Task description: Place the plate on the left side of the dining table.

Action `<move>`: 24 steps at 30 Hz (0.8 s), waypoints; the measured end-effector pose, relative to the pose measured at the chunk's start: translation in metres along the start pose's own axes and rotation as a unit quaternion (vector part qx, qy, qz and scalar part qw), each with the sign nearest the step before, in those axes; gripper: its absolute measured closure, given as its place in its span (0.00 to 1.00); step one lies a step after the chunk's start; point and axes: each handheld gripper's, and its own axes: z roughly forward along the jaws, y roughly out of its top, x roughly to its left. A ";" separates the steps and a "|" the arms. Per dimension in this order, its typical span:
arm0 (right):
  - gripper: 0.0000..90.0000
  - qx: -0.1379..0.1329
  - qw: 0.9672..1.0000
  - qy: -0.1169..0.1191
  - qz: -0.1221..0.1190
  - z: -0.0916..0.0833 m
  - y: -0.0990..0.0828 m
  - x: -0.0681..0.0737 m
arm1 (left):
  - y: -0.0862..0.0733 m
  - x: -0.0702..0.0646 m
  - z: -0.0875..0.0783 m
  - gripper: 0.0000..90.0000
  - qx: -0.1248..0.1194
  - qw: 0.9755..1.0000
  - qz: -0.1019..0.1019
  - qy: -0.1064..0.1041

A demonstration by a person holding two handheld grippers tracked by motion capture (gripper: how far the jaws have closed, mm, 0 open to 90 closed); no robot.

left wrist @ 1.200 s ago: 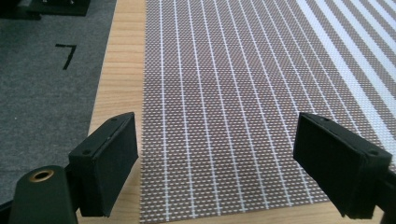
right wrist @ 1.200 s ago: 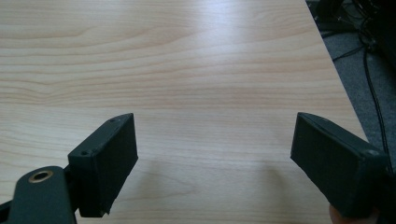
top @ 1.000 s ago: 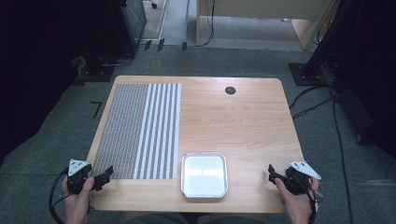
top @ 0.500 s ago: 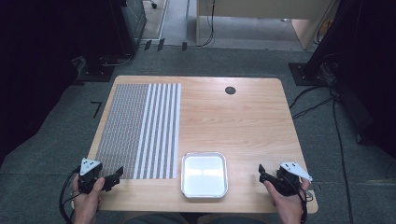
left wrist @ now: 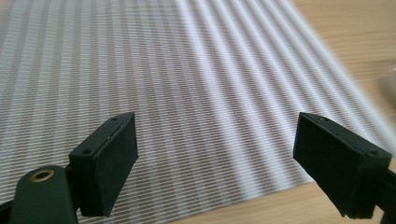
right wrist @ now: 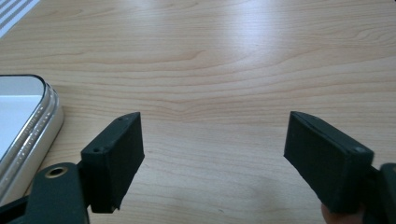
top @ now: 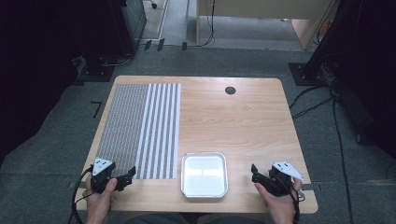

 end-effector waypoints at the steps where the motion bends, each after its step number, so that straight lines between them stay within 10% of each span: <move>1: 0.23 -0.001 1.000 0.001 0.000 0.000 0.000 0.001 | 0.000 -0.004 0.001 0.15 0.001 1.000 0.007 0.004; 24: 0.28 -0.016 1.000 0.011 -0.009 0.001 0.000 0.027 | -0.002 -0.063 0.017 0.16 -0.004 0.998 0.046 -0.029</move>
